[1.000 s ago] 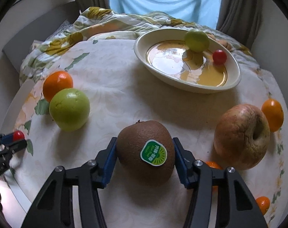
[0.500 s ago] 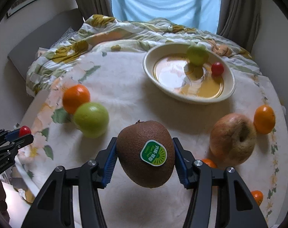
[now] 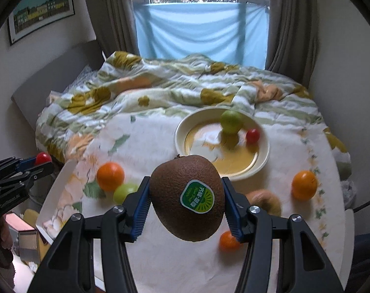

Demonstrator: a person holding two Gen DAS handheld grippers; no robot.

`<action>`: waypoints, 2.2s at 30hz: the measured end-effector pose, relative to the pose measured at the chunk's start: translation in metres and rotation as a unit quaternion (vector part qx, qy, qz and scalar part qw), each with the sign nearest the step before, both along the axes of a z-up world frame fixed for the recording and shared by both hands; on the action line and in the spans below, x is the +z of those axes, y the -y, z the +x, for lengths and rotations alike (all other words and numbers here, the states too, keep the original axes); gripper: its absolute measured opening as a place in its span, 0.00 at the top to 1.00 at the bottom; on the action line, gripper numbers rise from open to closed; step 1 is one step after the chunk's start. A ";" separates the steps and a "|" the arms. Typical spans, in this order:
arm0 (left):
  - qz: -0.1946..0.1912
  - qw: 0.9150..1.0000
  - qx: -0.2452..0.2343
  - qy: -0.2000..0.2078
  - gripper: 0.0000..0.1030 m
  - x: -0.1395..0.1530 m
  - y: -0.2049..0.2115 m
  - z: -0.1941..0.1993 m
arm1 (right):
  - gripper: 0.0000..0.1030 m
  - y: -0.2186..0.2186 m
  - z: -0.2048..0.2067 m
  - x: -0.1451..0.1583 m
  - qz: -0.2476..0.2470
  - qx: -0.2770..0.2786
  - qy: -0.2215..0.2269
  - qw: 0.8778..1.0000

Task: Organize fruits
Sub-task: 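Drop the red tomato into the bowl with the left tool while the right tool carries the kiwi, then lower the kiwi into the duck bowl and open the right tool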

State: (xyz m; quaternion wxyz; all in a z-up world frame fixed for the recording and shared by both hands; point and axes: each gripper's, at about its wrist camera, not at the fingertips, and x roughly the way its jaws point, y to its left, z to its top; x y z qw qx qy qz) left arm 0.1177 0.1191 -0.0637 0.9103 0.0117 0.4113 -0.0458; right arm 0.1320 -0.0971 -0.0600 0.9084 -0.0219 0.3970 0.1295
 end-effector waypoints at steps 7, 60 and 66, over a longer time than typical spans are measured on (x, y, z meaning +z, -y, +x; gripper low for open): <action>-0.016 1.000 -0.014 0.012 0.65 0.015 0.036 0.052 | 0.50 0.027 0.030 0.011 0.003 0.002 0.003 1.000; 0.032 0.993 -0.058 -0.094 0.00 -0.054 0.126 0.221 | 0.50 0.102 0.161 -0.047 0.011 0.064 -0.092 0.994; 0.039 0.994 -0.031 -0.095 0.00 -0.054 0.107 0.201 | 0.50 0.078 0.171 -0.063 -0.004 0.117 -0.106 0.988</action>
